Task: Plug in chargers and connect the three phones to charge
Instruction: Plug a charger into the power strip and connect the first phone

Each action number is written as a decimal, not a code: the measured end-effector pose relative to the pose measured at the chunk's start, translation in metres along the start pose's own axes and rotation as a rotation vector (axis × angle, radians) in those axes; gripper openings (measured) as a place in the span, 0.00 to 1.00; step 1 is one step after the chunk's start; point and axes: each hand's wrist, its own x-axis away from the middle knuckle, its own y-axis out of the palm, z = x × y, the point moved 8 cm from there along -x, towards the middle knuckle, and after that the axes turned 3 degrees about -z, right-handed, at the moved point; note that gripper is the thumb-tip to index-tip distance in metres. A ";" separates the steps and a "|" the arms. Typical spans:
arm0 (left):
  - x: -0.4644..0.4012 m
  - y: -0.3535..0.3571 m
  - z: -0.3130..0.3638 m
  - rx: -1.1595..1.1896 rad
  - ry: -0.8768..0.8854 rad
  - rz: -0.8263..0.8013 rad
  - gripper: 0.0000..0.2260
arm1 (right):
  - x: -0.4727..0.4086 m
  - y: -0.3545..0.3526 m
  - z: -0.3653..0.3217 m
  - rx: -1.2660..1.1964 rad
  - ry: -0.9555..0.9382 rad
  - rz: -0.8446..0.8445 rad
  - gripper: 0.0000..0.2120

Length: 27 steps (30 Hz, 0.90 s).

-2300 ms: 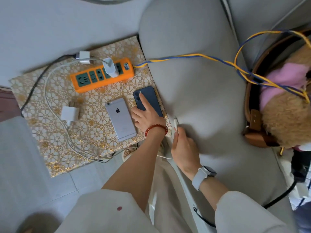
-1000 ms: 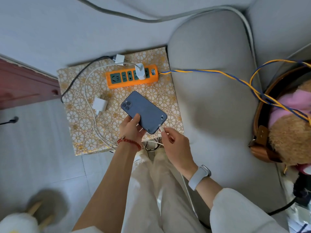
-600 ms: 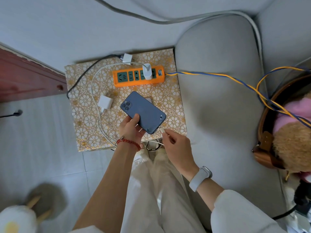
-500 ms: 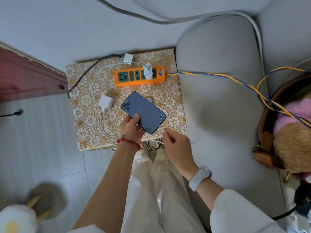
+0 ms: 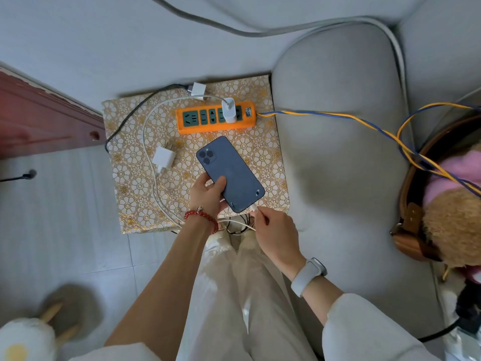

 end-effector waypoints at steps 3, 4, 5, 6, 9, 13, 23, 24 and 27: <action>-0.006 0.010 -0.009 -0.065 -0.015 -0.002 0.10 | -0.007 -0.009 0.004 0.214 -0.005 -0.055 0.12; -0.008 0.014 -0.013 -0.110 -0.019 -0.003 0.10 | -0.009 -0.018 0.003 0.308 -0.055 -0.020 0.11; -0.012 0.019 -0.018 -0.164 -0.016 -0.006 0.09 | -0.012 -0.029 0.001 0.395 -0.120 0.048 0.10; -0.015 0.025 -0.022 -0.217 -0.012 -0.009 0.08 | -0.014 -0.042 0.000 0.473 -0.187 0.126 0.09; -0.028 0.044 -0.032 -0.356 -0.003 -0.035 0.11 | -0.023 -0.066 0.004 0.687 -0.302 0.261 0.18; -0.044 0.073 -0.042 -0.497 -0.018 -0.110 0.13 | -0.036 -0.070 0.025 0.927 -0.304 0.201 0.25; -0.045 0.096 -0.043 -1.128 0.038 -0.082 0.24 | -0.038 -0.064 0.033 1.008 -0.292 0.187 0.26; -0.044 0.095 -0.043 -1.136 0.023 -0.099 0.24 | -0.037 -0.065 0.033 0.997 -0.287 0.178 0.26; -0.042 0.088 -0.038 -1.063 0.020 -0.139 0.20 | -0.038 -0.065 0.028 0.949 -0.261 0.172 0.22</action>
